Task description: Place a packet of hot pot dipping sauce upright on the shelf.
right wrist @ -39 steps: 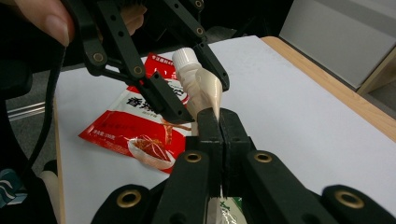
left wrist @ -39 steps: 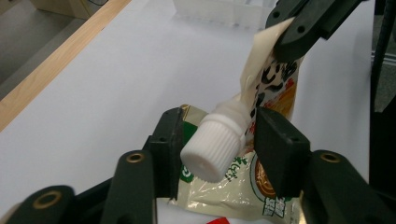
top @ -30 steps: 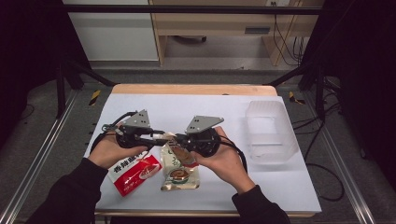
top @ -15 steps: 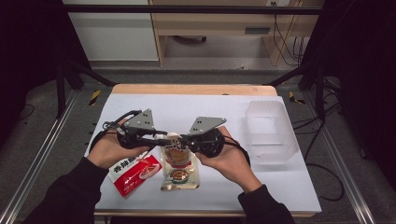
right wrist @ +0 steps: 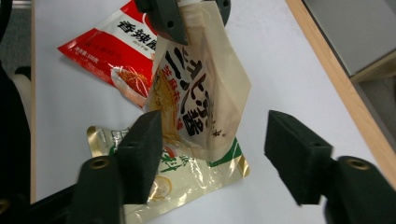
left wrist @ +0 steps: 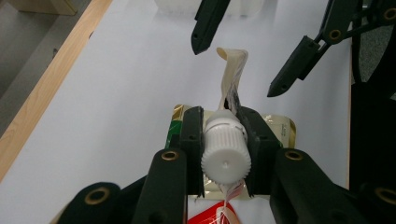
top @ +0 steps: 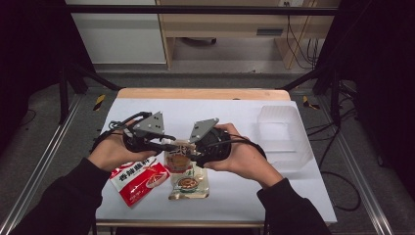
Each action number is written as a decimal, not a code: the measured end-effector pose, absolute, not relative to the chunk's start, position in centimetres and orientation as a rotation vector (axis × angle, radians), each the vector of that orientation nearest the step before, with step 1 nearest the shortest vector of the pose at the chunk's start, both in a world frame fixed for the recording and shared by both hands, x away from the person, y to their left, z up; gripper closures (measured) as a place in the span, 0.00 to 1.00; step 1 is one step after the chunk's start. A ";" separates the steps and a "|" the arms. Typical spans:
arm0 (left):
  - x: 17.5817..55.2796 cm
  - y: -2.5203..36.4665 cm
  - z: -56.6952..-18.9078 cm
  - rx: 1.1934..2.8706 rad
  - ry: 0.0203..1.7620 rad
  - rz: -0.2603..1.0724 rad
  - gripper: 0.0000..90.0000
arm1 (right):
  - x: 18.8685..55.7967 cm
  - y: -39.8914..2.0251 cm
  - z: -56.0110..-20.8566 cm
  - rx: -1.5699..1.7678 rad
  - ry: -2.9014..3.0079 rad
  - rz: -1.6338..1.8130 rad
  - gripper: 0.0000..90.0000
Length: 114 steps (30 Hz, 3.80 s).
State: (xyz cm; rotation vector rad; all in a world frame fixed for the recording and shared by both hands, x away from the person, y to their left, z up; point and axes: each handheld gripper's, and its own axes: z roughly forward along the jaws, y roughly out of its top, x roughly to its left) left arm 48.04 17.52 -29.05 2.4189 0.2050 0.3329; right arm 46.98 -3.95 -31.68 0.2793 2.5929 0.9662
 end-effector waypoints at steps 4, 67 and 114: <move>48.1 17.6 -28.8 2.427 0.193 0.328 0.81 | 47.4 -3.8 -31.1 0.225 2.603 0.940 0.35; 46.9 22.9 -35.9 2.231 0.496 0.360 0.12 | 49.9 -9.2 -27.0 0.222 2.744 0.662 0.99; 45.8 29.5 -44.0 2.066 0.785 0.391 0.08 | 48.6 -27.6 -27.0 0.569 2.558 0.650 0.99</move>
